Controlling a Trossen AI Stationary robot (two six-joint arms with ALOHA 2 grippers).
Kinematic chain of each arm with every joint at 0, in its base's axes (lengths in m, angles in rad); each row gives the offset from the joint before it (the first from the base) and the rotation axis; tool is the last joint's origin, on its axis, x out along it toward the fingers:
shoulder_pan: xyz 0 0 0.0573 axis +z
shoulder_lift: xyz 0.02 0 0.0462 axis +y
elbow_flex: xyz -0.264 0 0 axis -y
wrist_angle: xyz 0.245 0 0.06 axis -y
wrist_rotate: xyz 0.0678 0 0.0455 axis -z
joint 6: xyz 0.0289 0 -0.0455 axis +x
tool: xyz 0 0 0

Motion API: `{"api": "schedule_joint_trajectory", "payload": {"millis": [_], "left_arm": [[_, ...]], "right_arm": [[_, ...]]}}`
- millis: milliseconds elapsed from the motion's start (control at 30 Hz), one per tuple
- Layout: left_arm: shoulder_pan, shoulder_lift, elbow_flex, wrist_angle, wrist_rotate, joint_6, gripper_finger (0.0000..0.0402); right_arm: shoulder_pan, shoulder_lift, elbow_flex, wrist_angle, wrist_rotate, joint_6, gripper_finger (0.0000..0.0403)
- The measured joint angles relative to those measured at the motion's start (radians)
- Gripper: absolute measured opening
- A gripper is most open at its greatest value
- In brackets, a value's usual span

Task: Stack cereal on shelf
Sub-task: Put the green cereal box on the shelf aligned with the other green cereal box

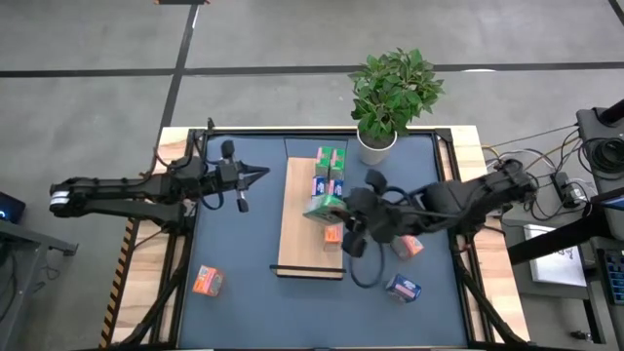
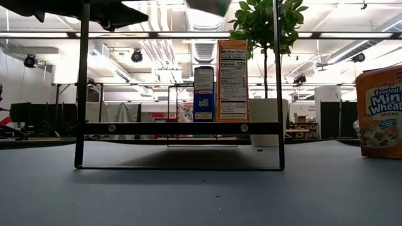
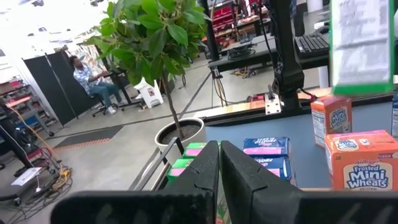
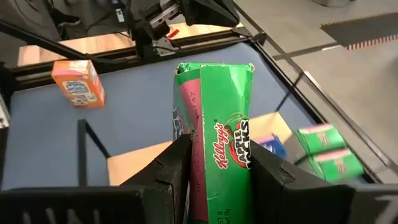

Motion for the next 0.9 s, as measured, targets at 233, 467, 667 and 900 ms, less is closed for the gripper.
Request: {"api": "schedule_joint_trajectory", "payload": {"millis": [233,467,667,900], "left_arm": [[0.000,-0.069,0.000,-0.055,0.000,-0.004,0.0000],[0.000,-0.130,0.000,-0.121,0.000,-0.028,0.0000],[0.000,-0.164,0.000,-0.169,0.000,-0.034,0.0000],[0.000,-0.177,0.000,-0.182,0.000,-0.034,0.0000]], "right_arm": [[-0.117,0.143,0.094,0.030,-0.121,-0.142,0.0109],[-0.197,0.325,0.225,0.030,-0.245,-0.255,0.0107],[-0.260,0.445,0.292,0.005,-0.353,-0.272,0.0106],[-0.316,0.541,0.333,-0.033,-0.350,-0.266,0.0105]]}}
